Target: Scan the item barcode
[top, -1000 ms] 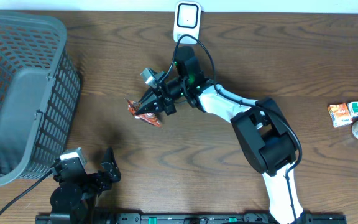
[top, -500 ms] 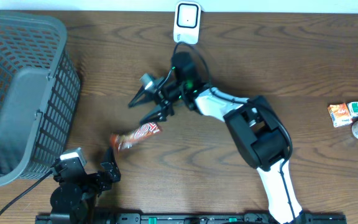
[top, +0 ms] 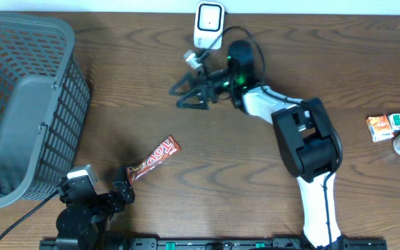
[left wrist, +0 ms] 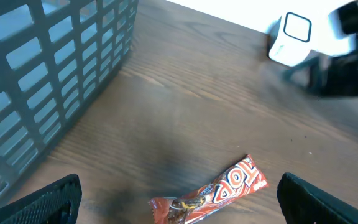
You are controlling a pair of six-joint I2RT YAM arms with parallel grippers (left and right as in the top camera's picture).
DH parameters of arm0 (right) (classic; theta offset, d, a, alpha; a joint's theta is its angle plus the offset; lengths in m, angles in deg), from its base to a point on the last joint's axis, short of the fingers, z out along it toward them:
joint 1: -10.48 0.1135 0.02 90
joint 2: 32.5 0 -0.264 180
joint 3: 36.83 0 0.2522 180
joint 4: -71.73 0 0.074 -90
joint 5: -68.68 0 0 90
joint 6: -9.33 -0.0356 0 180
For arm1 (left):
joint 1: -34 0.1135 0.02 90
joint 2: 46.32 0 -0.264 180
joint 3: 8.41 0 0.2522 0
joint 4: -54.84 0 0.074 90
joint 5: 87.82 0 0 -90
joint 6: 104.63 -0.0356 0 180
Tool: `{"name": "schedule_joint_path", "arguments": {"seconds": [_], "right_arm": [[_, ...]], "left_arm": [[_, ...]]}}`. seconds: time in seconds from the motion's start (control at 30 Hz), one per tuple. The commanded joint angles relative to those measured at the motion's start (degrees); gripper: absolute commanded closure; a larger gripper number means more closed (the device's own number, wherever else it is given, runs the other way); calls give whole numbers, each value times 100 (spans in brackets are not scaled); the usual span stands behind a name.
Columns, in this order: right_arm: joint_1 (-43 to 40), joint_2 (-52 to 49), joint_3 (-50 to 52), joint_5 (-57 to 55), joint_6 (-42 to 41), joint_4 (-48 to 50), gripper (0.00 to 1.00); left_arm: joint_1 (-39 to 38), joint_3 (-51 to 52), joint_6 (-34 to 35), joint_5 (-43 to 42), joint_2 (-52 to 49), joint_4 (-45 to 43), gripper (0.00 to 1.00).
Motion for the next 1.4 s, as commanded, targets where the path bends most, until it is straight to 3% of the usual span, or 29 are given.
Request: {"name": "schedule_joint_path", "arguments": {"seconds": [0.0,0.17,0.3,0.43,0.53,0.7,0.77,0.87,1.13,1.37], "right_arm": [[378,-7,4,-1012,-667,-1307,1],[887,44,0,-3075,-866,-3681,1],[1167,282,0,-3705,-839,-4288,1],[1279,662,0,-5141,-844,-5257,1],[1274,737,0,-5689,-321,-5875,1],[1250,737,0,-5534,1707,-6889,1],[1329,723,24,-5062,3110,-7331,1],[1449,723,105,-4717,4291,-7608,1],[1572,723,363,-4002,6096,-7519,1],[1746,691,367,-4089,6100,-7648,6]], "left_arm": [[-20,-22,-76,13,4,-2,2],[-20,-22,-76,13,4,-4,2],[-20,-22,-76,13,4,-4,2],[-20,-22,-76,13,4,-4,2],[-20,-22,-76,13,4,-2,2],[-20,-22,-76,13,4,-4,2],[-20,-22,-76,13,4,-2,2],[-20,-22,-76,13,4,-4,2],[-20,-22,-76,13,4,-4,2],[-20,-22,-76,13,4,-4,2]]}}
